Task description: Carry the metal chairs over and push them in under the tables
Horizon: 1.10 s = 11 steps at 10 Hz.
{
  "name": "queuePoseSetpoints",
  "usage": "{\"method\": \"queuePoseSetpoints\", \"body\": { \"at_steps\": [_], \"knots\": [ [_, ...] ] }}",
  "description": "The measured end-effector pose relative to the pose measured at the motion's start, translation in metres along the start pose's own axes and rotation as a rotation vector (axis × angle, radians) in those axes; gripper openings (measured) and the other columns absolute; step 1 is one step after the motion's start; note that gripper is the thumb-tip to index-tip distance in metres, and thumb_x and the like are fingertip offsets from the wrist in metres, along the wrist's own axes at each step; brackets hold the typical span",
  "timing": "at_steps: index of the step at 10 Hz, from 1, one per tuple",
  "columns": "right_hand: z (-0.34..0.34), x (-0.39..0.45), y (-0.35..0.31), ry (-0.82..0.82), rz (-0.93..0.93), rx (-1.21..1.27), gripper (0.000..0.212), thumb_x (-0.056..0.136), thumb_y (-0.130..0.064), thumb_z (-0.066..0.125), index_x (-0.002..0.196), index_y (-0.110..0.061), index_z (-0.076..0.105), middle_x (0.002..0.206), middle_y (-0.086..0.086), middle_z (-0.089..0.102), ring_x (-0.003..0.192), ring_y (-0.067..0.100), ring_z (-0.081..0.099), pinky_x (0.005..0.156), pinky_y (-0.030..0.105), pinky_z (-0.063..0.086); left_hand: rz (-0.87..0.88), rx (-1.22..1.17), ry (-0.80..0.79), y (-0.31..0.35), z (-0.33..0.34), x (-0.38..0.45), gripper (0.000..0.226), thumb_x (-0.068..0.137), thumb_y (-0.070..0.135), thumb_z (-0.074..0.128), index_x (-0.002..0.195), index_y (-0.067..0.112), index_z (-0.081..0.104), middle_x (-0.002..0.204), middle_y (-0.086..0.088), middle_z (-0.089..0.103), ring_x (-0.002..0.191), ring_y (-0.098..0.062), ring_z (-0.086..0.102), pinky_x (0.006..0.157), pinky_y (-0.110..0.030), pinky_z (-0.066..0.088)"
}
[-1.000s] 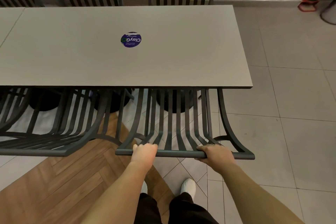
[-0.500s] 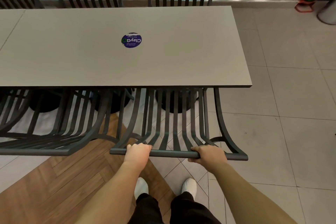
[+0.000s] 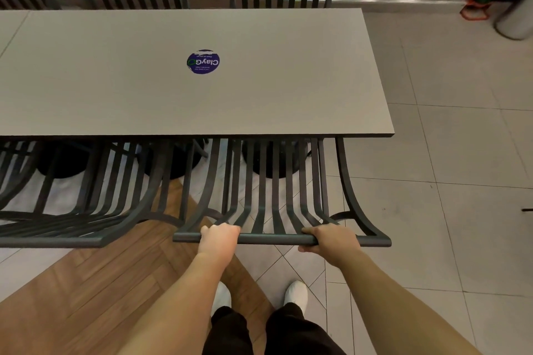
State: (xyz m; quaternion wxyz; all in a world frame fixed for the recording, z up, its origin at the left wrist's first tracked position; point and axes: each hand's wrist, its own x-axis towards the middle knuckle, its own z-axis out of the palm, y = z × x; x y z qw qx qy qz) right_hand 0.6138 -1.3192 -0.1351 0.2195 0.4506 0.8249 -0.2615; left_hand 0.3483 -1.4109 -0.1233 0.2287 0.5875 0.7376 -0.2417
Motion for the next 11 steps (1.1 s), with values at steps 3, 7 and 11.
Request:
{"method": "queuePoseSetpoints", "body": {
  "at_steps": [3, 7, 11],
  "knots": [
    [0.000, -0.002, -0.003, 0.016, 0.010, -0.019, 0.048, 0.097, -0.063, 0.055, 0.140, -0.040, 0.057, 0.110, -0.008, 0.069, 0.103, 0.013, 0.065, 0.088, 0.032, 0.057, 0.013, 0.020, -0.030, 0.000, -0.004, 0.001, 0.054, 0.101, 0.008, 0.061, 0.149, 0.027, 0.048, 0.138, -0.003, 0.061, 0.123, -0.025, 0.061, 0.108, -0.044, 0.042],
    [-0.030, -0.009, -0.001, -0.092, 0.228, 0.434, 0.084, 0.083, -0.083, 0.052, 0.141, -0.022, 0.057, 0.129, 0.002, 0.066, 0.118, 0.021, 0.062, 0.103, 0.044, 0.051, 0.116, -0.394, -0.112, 0.004, -0.034, 0.005, 0.093, 0.086, 0.087, 0.030, 0.157, 0.027, 0.039, 0.157, -0.003, 0.045, 0.145, -0.027, 0.040, 0.118, -0.053, 0.036],
    [-0.127, -0.027, 0.205, 0.219, 0.383, 0.414, 0.044, 0.102, -0.055, 0.053, 0.125, -0.019, 0.066, 0.115, 0.001, 0.071, 0.100, 0.019, 0.063, 0.089, 0.037, 0.052, 0.248, -0.433, 0.138, 0.181, -0.164, 0.070, 0.041, 0.106, 0.050, 0.046, 0.128, 0.023, 0.067, 0.115, 0.004, 0.070, 0.100, -0.010, 0.065, 0.091, -0.031, 0.053]
  ]
}}
